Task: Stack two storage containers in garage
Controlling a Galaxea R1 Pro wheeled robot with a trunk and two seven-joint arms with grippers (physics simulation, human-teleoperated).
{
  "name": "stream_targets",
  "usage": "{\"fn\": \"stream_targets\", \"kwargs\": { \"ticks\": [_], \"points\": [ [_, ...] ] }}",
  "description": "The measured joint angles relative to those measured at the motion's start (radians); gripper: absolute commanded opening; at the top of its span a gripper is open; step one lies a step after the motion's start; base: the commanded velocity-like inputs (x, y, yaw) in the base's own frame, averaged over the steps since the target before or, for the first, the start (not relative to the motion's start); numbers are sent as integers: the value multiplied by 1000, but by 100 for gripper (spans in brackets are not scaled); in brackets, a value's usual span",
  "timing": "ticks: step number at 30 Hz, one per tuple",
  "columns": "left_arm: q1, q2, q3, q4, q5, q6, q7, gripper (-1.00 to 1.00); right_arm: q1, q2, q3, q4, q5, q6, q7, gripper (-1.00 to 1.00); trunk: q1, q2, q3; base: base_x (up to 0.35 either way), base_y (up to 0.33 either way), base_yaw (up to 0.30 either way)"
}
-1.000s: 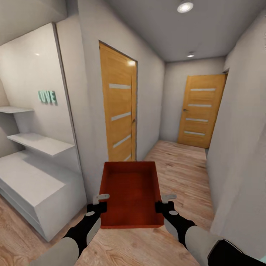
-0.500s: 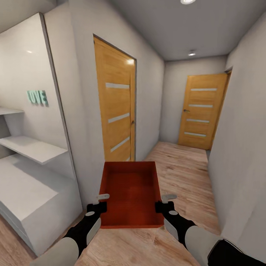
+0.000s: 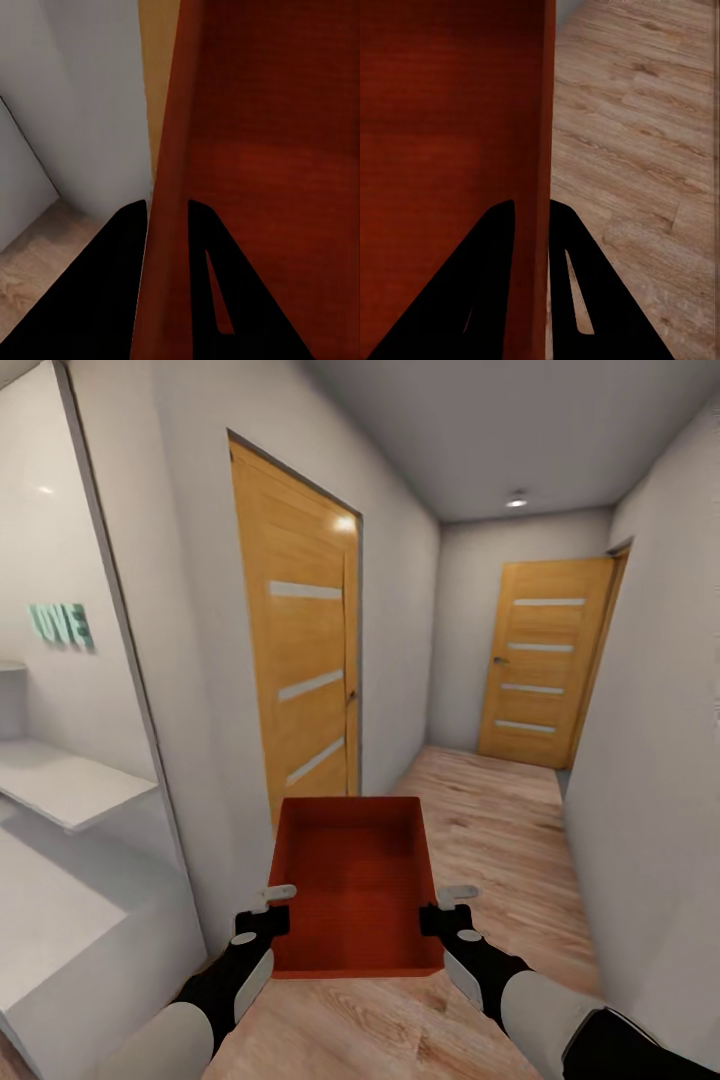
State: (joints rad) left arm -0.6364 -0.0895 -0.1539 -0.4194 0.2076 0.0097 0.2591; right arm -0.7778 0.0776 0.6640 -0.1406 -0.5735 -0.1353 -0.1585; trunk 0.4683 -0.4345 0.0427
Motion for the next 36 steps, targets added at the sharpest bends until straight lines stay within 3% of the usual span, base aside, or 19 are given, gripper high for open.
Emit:
{"fn": "stream_targets", "kwargs": {
  "ticks": [12, 22, 36],
  "points": [
    [0, 0, 0, 0, 0, 0, 0, -100, 0, 0, 0, 0, 1, 0, 0, -100, 0, 0, 0, 322, 0, -190],
    [0, 0, -1, 0, 0, 0, 1, -100, 0, 0, 0, 2, -1, -1, 1, -100, 0, 0, 0, 323, 0, -20],
    [0, 0, 0, 0, 0, 0, 0, -100, 0, 1, 0, 2, 0, -1, 0, -100, 0, 0, 0, 323, 0, -229]
  ]
}}
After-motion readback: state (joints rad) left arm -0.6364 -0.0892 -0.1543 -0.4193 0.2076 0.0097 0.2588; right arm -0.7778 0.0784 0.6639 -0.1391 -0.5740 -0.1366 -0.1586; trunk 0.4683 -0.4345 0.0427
